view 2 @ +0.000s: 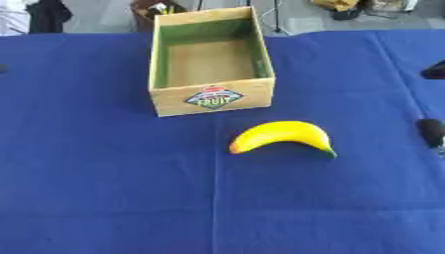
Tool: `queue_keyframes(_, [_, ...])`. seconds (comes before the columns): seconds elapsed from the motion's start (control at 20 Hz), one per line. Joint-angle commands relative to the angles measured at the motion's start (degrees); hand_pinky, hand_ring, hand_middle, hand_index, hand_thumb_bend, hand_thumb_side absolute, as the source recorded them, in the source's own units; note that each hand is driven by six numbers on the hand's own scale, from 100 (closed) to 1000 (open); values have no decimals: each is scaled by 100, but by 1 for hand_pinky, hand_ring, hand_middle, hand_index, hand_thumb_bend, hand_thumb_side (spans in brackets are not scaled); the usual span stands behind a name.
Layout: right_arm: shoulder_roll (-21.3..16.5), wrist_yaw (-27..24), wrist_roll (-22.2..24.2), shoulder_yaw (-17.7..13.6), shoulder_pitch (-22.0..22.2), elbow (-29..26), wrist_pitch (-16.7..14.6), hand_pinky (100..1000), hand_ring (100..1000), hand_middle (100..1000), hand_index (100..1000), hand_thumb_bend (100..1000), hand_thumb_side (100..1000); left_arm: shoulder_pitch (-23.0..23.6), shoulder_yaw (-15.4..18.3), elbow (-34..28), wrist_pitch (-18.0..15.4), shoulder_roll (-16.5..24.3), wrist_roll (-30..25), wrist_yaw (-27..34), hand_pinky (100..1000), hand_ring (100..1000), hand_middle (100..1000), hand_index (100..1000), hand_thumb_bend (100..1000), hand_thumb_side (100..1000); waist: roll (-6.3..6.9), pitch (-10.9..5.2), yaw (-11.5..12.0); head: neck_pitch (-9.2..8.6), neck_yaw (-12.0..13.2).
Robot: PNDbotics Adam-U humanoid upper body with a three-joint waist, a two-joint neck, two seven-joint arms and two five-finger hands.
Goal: Pick up objects on the table and place them in the box.
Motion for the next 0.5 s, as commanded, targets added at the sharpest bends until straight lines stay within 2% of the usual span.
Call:
queue_keyframes(0.05, [-312,-17,252,46,-180,-96,135,763,778,761,857,234,964,-55,-39,-101,0,144,-49,50,472,605,688,801,100,1000,-22,-144,12,-54,-34])
queue_keyframes(0.5, [-364,-88,913,428,-818,-96,479,768,785,773,863,269,956,-73,-98,-101,2,138,-125,109,472,606,689,801,100,1000,-45,-174,110,-63,-166])
